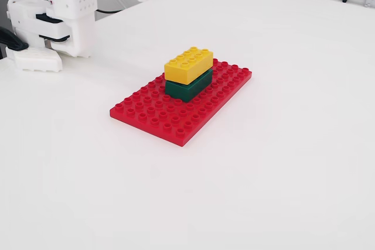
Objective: Put yellow lego brick onto the green one
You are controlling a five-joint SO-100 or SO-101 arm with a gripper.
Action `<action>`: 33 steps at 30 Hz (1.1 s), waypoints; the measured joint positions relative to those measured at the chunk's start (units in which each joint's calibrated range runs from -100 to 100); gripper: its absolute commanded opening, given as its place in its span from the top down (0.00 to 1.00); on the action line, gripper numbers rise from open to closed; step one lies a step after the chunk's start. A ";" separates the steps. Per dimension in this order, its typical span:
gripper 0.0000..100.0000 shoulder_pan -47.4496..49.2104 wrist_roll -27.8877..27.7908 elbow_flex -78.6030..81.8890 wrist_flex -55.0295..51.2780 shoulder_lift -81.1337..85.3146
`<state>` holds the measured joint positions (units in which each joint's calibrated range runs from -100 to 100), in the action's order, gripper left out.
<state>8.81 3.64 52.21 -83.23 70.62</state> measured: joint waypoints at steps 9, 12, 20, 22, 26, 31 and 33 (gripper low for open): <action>0.98 0.22 0.00 21.10 1.47 25.92; 0.98 -1.25 0.00 22.72 2.51 26.59; 0.98 -3.24 -3.43 38.23 8.30 27.86; 0.98 -3.46 -3.48 39.77 8.82 27.61; 0.98 -5.90 -3.38 40.13 8.99 27.78; 0.98 -6.56 -3.38 40.13 8.99 27.69; 0.98 -6.56 -3.38 40.13 8.99 27.69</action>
<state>2.25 0.26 92.34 -74.24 98.31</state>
